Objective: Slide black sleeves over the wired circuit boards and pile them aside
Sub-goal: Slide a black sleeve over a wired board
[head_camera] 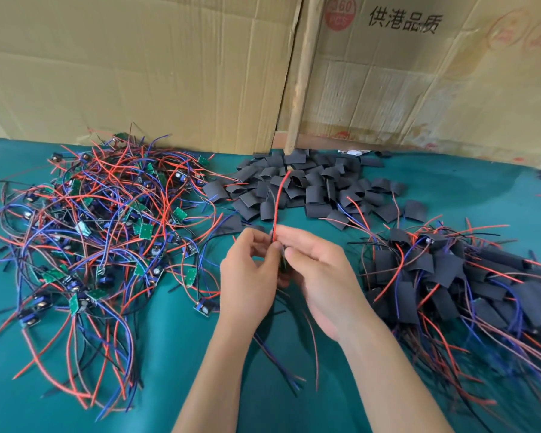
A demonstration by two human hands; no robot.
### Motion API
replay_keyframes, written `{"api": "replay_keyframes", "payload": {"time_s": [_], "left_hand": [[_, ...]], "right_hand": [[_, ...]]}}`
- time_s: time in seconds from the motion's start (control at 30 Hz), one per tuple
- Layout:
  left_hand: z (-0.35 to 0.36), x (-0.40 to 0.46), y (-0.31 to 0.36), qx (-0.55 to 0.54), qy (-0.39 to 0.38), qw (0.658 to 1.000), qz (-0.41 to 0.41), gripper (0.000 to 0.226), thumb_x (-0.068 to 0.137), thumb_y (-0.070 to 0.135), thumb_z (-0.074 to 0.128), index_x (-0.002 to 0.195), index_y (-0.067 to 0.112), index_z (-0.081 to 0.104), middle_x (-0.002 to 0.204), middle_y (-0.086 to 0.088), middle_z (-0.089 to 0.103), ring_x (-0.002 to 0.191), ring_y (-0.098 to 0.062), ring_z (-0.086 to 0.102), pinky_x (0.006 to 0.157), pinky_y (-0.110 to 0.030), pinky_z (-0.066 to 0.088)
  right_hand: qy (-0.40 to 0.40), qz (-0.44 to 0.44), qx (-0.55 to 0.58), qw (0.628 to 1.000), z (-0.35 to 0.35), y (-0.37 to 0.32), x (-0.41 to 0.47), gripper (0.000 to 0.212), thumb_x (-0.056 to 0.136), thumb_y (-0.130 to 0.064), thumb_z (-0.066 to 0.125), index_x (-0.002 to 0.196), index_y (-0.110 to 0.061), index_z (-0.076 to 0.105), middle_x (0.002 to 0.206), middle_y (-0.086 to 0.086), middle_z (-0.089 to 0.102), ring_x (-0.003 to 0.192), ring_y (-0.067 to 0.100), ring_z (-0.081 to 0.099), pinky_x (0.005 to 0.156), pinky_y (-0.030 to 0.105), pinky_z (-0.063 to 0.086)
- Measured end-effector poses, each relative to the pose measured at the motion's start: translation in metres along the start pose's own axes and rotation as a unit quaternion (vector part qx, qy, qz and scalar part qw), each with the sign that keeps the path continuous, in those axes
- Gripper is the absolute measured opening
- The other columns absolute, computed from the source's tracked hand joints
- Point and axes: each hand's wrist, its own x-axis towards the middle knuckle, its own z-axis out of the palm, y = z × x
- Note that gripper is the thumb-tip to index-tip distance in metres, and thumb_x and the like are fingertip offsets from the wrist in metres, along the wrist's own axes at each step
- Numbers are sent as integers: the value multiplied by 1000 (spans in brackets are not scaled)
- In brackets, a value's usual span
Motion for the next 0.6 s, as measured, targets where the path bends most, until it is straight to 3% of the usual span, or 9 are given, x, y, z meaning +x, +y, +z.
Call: {"api": "replay_keyframes", "payload": {"time_s": [0.07, 0.17, 0.33, 0.43, 0.5, 0.6], "left_hand": [[0, -1, 0, -18, -4, 1000, -6, 16, 96, 9, 64, 83, 16, 59, 67, 1, 65, 45, -18, 65, 46, -23, 49], [-2, -2, -1, 7, 6, 1000, 9, 17, 95, 9, 65, 83, 19, 59, 69, 3, 64, 47, -9, 61, 46, -15, 44], [-3, 1, -2, -6, 6, 1000, 11, 14, 97, 10, 65, 85, 16, 58, 70, -2, 64, 43, -16, 62, 47, -20, 46], [-1, 0, -1, -39, -9, 999, 0, 16, 97, 6, 64, 84, 13, 57, 72, -10, 64, 45, -20, 63, 43, -26, 48], [-3, 0, -2, -69, -40, 997, -17, 17, 97, 4, 62, 84, 11, 55, 66, -8, 63, 47, -23, 64, 42, -28, 49], [-3, -1, -3, -77, -113, 990, -18, 22, 97, 2, 62, 81, 15, 56, 62, -5, 61, 48, -26, 64, 43, -27, 48]], "right_hand": [[8, -8, -25, 1000, -4, 0, 0, 42, 98, 9, 52, 113, -24, 73, 110, -7, 79, 104, 4, 71, 86, 21, 56], [26, -24, -123, 992, -3, 5, -1, 37, 94, -3, 65, 123, -26, 72, 109, -7, 79, 98, 6, 72, 85, 27, 58], [50, -12, -118, 992, -4, 6, 0, 37, 91, 1, 69, 104, -33, 73, 97, -21, 78, 93, -1, 73, 77, 13, 53], [95, -26, -140, 985, -9, 3, 0, 31, 87, 3, 68, 100, -24, 75, 96, -6, 79, 90, 17, 74, 87, 32, 58], [182, -60, -54, 980, -13, -3, 3, 23, 83, 4, 70, 96, -15, 73, 94, 6, 78, 87, 21, 73, 86, 39, 57], [308, -103, 94, 941, -28, -15, 6, 15, 88, 4, 72, 90, -9, 64, 96, 16, 76, 90, 22, 74, 79, 37, 59]]}}
